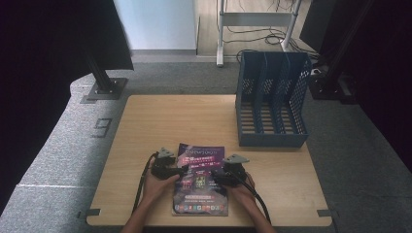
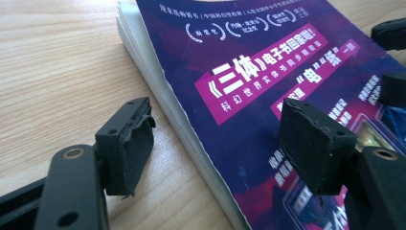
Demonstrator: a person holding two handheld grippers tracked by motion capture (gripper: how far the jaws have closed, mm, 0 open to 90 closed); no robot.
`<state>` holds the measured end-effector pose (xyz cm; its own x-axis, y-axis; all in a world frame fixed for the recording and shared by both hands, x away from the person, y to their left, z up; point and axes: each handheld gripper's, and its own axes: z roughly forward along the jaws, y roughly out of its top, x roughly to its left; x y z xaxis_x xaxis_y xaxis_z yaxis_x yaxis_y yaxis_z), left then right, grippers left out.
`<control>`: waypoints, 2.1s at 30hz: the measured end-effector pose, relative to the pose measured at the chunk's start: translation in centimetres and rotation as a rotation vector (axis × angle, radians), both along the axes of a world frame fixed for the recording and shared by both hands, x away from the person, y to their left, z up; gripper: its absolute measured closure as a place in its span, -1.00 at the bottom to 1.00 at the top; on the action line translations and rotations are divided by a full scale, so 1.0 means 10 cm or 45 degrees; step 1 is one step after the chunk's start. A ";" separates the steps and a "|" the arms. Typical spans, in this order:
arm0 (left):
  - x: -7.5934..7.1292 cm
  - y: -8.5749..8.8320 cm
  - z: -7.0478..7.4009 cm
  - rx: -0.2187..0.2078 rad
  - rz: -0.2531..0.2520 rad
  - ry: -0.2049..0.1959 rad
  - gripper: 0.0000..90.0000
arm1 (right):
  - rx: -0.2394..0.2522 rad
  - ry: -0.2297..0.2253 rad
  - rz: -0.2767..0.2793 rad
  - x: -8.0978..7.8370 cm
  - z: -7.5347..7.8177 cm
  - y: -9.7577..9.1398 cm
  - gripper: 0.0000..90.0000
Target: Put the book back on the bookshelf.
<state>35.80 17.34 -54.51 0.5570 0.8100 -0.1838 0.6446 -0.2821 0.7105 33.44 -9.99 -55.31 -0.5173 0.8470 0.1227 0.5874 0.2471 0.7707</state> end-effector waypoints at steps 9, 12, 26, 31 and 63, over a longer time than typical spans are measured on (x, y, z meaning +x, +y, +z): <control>-0.04 -0.04 -0.01 -0.001 -0.013 -0.020 -0.39 | -0.022 -0.024 0.004 -0.02 0.00 0.01 -0.37; -0.06 -0.06 -0.02 -0.006 0.005 -0.021 -0.38 | -0.020 -0.022 0.004 -0.02 0.00 0.01 -0.37; -0.06 -0.04 0.04 -0.109 0.040 -0.014 -0.37 | -0.019 -0.021 -0.005 -0.02 0.00 0.01 -0.37; -0.07 -0.03 0.07 -0.131 0.026 -0.021 -0.36 | -0.020 -0.021 -0.004 -0.02 0.00 0.01 -0.37; 0.05 -0.24 0.13 -0.103 -0.116 -0.013 0.11 | -0.024 -0.025 -0.001 -0.02 0.00 0.01 -0.37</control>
